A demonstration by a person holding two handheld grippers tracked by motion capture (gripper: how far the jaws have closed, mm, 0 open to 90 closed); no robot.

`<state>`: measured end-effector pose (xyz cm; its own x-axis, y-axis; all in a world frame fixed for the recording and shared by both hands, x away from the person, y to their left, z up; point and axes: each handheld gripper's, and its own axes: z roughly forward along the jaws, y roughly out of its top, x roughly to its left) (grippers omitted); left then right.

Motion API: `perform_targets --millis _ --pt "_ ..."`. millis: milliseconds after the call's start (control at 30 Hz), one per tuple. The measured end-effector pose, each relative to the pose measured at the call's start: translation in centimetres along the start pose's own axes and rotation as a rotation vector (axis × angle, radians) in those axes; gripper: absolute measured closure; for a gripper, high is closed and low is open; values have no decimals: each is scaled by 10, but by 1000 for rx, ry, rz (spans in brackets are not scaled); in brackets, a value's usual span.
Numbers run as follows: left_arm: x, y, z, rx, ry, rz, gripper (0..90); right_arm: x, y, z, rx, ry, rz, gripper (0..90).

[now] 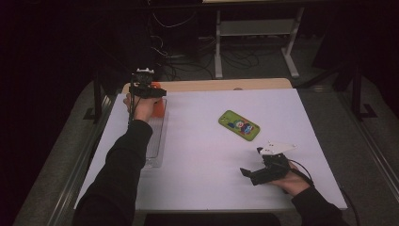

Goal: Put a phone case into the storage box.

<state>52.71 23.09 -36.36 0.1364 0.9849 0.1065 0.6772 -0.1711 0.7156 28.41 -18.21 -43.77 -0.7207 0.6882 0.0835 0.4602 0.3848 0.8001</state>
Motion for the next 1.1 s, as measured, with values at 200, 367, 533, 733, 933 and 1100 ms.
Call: perform_targets --millis 200,367,533,733,933,1100 --pt "1 -1 5 -20 -5 14 127 -1 -1 0 3 1 -1 0" --pt "2 -1 6 -31 -20 12 125 -2 -1 -1 2 2 -2 0" --pt "4 -1 7 -45 -30 6 98 -1 -1 -1 2 3 2 0" --pt "6 0 6 -47 -60 4 26 -1 -1 -1 5 3 0 0" --pt "13 1 1 -63 -69 12 11 -1 -1 -1 6 3 0 0" --pt "21 3 -9 -79 -88 16 11 -1 -1 -1 7 4 1 0"
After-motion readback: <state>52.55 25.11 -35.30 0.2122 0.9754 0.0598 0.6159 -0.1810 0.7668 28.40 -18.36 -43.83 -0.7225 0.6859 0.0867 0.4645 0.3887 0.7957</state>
